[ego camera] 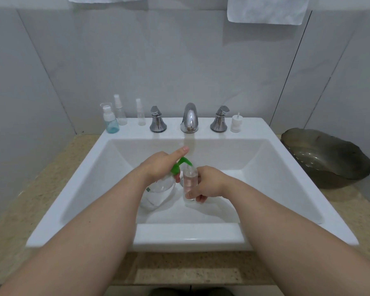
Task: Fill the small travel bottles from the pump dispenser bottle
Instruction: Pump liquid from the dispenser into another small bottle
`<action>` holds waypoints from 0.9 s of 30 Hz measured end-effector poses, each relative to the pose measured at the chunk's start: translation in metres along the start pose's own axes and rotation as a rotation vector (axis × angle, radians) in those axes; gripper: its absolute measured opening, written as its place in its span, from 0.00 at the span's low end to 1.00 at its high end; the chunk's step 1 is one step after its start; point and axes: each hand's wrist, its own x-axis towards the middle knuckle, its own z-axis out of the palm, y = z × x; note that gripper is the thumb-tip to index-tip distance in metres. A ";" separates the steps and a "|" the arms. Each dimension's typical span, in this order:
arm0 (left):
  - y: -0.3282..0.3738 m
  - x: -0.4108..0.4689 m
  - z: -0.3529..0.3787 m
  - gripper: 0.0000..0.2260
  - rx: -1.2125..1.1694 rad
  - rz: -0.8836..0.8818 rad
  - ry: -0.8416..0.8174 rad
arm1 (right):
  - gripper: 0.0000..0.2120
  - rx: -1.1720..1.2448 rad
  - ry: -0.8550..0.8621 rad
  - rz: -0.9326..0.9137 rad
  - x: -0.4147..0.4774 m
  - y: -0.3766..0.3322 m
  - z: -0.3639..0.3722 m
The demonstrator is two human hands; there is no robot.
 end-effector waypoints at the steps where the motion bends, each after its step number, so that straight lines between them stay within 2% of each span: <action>1: 0.000 0.000 0.000 0.41 0.000 -0.003 -0.002 | 0.19 -0.002 -0.001 0.004 0.001 0.001 0.000; 12: 0.003 -0.005 0.000 0.31 -0.007 0.011 -0.020 | 0.18 0.018 -0.004 -0.006 0.001 0.000 0.001; 27: 0.008 -0.006 0.001 0.27 0.022 0.029 -0.023 | 0.20 -0.031 0.002 0.021 0.009 0.009 0.003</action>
